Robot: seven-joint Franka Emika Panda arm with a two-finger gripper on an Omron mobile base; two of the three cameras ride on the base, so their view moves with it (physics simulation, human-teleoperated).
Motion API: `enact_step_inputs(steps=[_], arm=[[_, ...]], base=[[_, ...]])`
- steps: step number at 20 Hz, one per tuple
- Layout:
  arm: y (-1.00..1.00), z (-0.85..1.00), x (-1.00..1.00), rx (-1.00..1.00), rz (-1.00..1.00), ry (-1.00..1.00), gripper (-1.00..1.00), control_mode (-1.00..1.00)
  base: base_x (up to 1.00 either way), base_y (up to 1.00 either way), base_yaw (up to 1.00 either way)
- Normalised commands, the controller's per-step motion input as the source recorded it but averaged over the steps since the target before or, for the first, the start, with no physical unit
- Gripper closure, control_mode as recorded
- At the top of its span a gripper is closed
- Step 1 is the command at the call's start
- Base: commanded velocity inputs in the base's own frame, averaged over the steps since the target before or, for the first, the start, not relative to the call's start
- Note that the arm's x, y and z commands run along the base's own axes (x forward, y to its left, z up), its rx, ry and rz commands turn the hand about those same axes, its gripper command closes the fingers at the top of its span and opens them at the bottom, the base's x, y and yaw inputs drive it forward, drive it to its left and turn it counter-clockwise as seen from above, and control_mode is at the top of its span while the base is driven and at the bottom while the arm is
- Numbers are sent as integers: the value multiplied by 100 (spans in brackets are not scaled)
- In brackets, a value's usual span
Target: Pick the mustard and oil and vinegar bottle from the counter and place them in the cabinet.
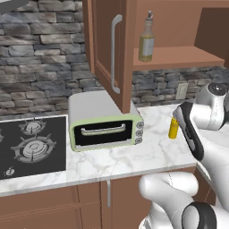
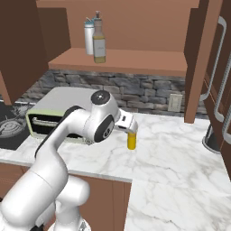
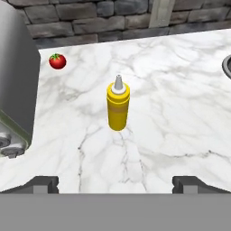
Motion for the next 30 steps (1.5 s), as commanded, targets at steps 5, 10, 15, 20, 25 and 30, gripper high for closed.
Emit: enact_step_inputs(steps=[5, 10, 15, 20, 25, 30], arm=[[-5, -29, 4, 0, 0, -2, -100, -100], [-3, -18, 1, 0, 0, -6, -100, -100], [0, 0, 12, 0, 0, -5, -100, -100], [0, -3, 20, 0, 0, 0, -100, -100], [-3, -12, 18, 0, 0, 0, -100, -100], [-8, -17, 22, 0, 0, 0, -100, -100]], base=[[0, 0, 0], [0, 0, 0], [0, 0, 0], [0, 0, 0], [0, 0, 0], [0, 0, 0]])
